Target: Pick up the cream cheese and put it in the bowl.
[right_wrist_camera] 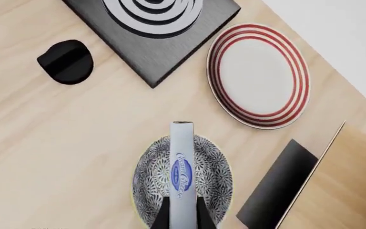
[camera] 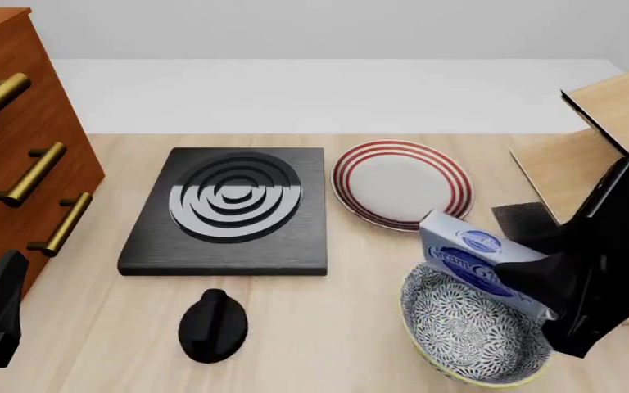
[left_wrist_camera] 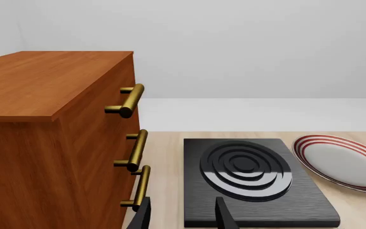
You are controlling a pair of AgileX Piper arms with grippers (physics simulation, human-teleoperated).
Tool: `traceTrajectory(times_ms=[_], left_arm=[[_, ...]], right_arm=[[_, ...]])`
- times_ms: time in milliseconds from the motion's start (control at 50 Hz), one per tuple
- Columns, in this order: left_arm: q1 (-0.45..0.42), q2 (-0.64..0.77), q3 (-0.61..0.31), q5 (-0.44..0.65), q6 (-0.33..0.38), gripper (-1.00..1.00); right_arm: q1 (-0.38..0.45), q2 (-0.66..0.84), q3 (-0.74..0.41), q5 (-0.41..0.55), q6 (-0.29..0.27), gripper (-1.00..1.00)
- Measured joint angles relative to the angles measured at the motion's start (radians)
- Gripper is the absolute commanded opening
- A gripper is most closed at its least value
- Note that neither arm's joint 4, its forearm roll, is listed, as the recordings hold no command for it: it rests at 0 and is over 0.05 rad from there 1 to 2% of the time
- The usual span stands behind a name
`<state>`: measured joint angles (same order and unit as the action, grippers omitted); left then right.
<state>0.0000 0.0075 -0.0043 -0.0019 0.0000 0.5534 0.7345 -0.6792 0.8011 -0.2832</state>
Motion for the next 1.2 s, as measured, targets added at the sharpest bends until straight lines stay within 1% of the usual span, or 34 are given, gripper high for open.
traceTrajectory(times_ms=[160,360,860,1200], left_arm=[[0.0,0.0,0.0,0.0,0.0,1.0],[0.0,0.0,0.0,0.0,0.0,1.0],[0.0,0.0,0.0,0.0,0.0,1.0],[0.0,0.0,0.0,0.0,0.0,1.0]], right_arm=[[-0.035,-0.011,0.019,0.009,0.007,-1.0],[-0.062,-0.01,0.042,-0.002,0.018,-1.0],[-0.092,0.022,0.15,-0.109,0.065,-1.0],[-0.103,0.036,0.212,-0.167,0.083,-1.0]])
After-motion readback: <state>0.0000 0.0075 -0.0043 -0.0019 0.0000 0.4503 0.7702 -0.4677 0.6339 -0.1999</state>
